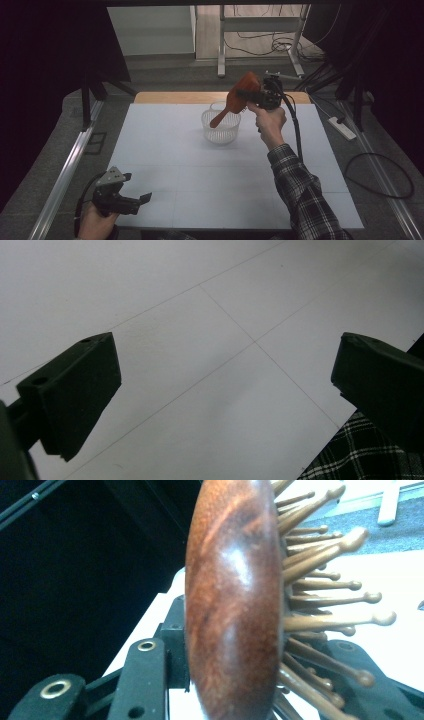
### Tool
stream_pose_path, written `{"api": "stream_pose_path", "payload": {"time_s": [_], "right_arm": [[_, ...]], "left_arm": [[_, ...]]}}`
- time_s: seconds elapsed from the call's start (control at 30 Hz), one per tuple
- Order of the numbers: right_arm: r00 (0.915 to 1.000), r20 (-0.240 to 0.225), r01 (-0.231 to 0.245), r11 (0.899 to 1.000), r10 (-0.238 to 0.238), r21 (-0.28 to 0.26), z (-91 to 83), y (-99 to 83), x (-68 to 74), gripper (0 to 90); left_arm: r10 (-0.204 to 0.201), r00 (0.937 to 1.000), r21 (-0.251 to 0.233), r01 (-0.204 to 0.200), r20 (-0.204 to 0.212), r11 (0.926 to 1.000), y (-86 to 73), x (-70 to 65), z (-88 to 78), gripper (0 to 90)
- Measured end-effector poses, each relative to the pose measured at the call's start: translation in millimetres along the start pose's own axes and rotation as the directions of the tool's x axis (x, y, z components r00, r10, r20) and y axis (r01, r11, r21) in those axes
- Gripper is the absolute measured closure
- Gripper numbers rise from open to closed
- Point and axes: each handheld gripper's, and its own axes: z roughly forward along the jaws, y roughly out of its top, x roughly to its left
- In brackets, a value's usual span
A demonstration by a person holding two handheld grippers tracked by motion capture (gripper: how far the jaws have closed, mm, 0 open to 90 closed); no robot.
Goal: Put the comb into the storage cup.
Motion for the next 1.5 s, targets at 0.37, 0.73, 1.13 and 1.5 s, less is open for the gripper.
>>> {"api": "stream_pose_path", "payload": {"time_s": [0.37,0.73,1.13,1.5], "right_arm": [[0.9994,0.026,0.022,0.999,-0.023,0.033,17.8,-11.7,2.5,55.7],[0.9987,0.043,0.026,0.998,-0.029,0.055,28.4,-22.9,-0.8,55.7],[0.9978,0.06,0.023,0.997,-0.027,0.07,37.0,-33.7,-7.1,55.5],[0.9975,0.069,0.009,0.997,-0.014,0.073,40.0,-40.3,-15.3,55.2]], "left_arm": [[-0.001,1.0,0.005,0.001,0.001,1.0,0.1,0.0,0.5,0.4],[0.0,1.0,0.008,0.0,0.0,1.0,0.3,-0.1,0.6,0.5],[0.002,1.0,0.01,-0.002,-0.001,0.9999,0.3,-0.2,0.8,0.6],[0.002,1.0,0.013,-0.002,-0.002,0.9999,0.5,-0.1,1.1,0.6]]}}
